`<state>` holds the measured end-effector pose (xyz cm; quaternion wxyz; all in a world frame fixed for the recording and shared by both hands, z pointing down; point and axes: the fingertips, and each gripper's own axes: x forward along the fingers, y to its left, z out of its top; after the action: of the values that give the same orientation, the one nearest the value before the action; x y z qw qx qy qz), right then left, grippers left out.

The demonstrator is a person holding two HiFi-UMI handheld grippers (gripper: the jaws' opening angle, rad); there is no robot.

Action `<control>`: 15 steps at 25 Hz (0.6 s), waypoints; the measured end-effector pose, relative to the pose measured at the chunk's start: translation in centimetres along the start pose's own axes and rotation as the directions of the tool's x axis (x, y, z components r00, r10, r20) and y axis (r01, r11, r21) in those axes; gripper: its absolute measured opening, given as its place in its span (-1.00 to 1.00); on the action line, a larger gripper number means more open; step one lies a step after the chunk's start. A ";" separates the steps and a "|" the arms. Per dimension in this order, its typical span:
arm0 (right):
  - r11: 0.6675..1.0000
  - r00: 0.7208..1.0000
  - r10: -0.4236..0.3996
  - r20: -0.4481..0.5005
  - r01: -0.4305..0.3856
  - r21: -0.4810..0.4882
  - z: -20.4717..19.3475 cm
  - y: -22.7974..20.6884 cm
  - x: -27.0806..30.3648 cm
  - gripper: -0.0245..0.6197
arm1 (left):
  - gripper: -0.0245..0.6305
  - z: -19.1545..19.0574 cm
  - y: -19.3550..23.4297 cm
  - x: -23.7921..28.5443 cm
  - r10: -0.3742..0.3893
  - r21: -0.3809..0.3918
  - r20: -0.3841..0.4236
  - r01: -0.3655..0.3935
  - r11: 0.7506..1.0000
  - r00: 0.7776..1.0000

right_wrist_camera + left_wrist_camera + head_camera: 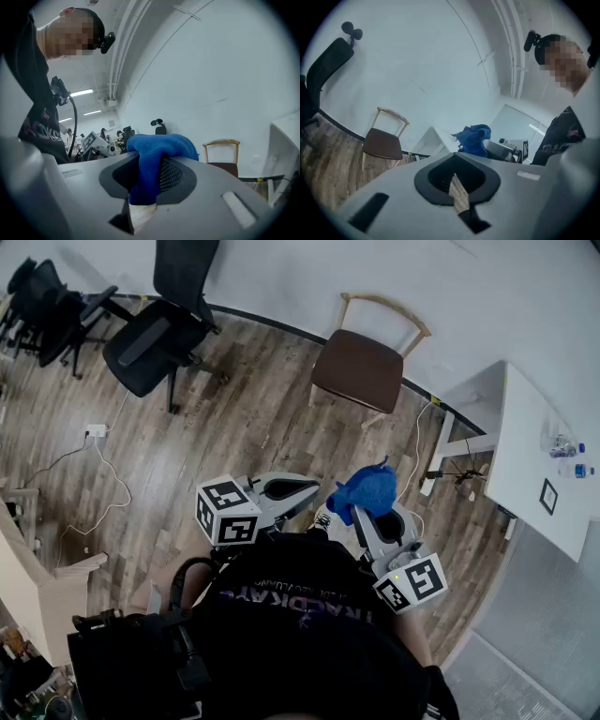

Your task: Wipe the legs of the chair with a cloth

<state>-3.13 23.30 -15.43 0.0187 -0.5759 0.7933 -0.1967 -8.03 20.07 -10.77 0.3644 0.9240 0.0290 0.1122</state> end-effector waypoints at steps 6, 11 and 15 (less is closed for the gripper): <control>1.000 1.000 0.006 -0.007 -0.006 -0.005 -0.1 0.0 0.3 -0.63 | -0.91 -0.1 -0.1 0.2 -0.005 0.011 -0.004 0.005 1.000 1.000; 1.000 1.000 0.005 -0.011 -0.006 -0.005 -0.1 -0.1 0.6 -0.63 | -0.90 0.0 0.3 0.1 -0.002 -0.005 0.004 0.002 1.000 1.000; 1.000 1.000 0.003 -0.005 -0.003 -0.010 0.1 0.1 1.2 -0.63 | -0.91 0.3 0.8 -0.3 -0.009 -0.009 0.002 0.009 1.000 1.000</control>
<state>-3.58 22.17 -15.32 0.0142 -0.5746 0.7950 -0.1940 -8.27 19.27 -10.52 0.3693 0.9222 0.0322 0.1098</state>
